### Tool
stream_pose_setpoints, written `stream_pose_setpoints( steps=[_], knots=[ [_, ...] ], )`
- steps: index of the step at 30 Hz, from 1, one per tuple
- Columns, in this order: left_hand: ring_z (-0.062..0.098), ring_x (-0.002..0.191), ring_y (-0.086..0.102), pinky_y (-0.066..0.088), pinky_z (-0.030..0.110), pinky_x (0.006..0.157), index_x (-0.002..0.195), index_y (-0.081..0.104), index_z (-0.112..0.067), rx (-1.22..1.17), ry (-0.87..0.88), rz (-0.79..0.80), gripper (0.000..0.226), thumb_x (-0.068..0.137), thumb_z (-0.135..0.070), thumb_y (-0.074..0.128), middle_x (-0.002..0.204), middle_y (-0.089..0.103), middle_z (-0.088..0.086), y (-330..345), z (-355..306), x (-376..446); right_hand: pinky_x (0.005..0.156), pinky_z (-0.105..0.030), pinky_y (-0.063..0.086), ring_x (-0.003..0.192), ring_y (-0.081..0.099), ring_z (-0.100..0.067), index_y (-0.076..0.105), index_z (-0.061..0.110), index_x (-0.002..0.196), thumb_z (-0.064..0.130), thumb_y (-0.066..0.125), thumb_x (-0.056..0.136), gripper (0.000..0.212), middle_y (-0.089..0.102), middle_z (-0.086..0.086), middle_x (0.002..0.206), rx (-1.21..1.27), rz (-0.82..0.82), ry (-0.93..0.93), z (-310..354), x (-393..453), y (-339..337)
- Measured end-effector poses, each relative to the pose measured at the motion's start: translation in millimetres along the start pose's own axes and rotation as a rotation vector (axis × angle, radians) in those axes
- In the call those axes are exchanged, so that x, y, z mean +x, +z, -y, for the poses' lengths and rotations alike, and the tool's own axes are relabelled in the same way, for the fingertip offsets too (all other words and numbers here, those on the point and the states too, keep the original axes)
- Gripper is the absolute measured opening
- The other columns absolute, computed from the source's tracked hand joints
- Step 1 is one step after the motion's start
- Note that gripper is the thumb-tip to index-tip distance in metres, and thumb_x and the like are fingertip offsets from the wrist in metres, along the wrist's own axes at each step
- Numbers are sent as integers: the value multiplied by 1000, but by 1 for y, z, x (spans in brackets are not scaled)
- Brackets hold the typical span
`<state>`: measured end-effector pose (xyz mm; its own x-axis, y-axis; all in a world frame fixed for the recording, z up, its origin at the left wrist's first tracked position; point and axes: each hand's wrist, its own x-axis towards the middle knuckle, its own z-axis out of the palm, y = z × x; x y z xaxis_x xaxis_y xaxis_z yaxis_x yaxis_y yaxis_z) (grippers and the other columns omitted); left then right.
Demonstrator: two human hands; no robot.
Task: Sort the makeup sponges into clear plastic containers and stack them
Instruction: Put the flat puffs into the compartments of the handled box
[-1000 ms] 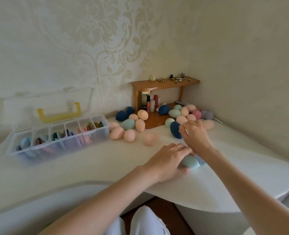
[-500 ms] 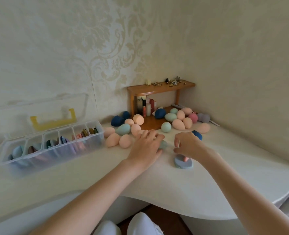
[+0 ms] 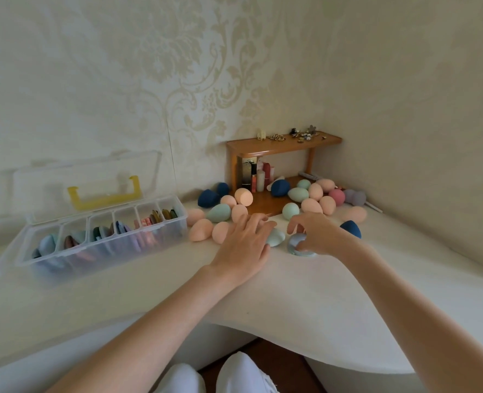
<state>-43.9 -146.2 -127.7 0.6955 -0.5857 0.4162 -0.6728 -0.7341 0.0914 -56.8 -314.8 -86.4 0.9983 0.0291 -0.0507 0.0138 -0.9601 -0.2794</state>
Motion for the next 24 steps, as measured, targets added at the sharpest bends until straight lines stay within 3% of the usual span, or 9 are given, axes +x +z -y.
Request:
stream_pose_setpoints(
  steps=[5,9,11,14,16,18,21,24],
  knots=[
    [18,129,35,34,32,107,134,42,-20,-26,5,-38,40,94,-21,43,139,40,2,-5,2,-3,55,-13,32,85,45,-19,62,9,106,13,58,89,18,47,-8,104,53,-205,45,-4,-5,-8],
    [20,131,36,32,32,106,135,41,-19,-6,-19,-58,41,94,-21,43,142,40,3,-13,3,-5,79,-36,52,96,57,-32,61,7,103,12,59,88,17,57,-14,108,263,-452,71,3,-7,-16],
    [20,127,40,32,32,105,133,42,-20,6,-58,-99,40,93,-21,45,141,42,2,-23,11,-6,79,-42,55,83,63,-27,58,6,101,12,62,86,16,56,-7,95,444,-521,55,20,-5,-19],
    [21,121,45,29,31,102,127,49,-16,-52,-150,-169,37,90,-15,49,133,49,3,-44,38,-13,67,-34,56,66,62,-16,54,10,99,10,64,86,16,59,-6,95,723,-443,27,54,4,-16],
    [22,118,50,26,30,101,123,52,-13,-82,-219,-216,35,88,-9,48,126,55,3,-59,61,-22,62,-28,55,69,63,-18,50,12,100,8,65,85,22,59,-9,101,886,-382,-1,75,13,-10],
    [22,118,50,25,29,102,124,51,-12,-119,-323,-242,36,90,-3,43,125,58,0,-75,86,-34,60,-24,55,71,62,-15,46,14,102,9,67,84,28,59,-4,95,940,-366,-32,98,25,-3],
    [20,125,45,25,30,108,125,51,-15,-179,-404,-148,37,92,-2,39,130,55,-2,-93,121,-45,59,-21,53,68,61,-15,45,15,101,11,67,84,28,57,-1,88,924,-381,-91,130,43,7],
    [17,137,32,22,36,115,128,51,-19,-214,-351,77,41,92,-4,39,138,48,-1,-100,133,-49,59,-20,51,69,62,-17,48,11,104,15,66,85,27,58,0,88,828,-400,-115,152,55,18]
  ],
)
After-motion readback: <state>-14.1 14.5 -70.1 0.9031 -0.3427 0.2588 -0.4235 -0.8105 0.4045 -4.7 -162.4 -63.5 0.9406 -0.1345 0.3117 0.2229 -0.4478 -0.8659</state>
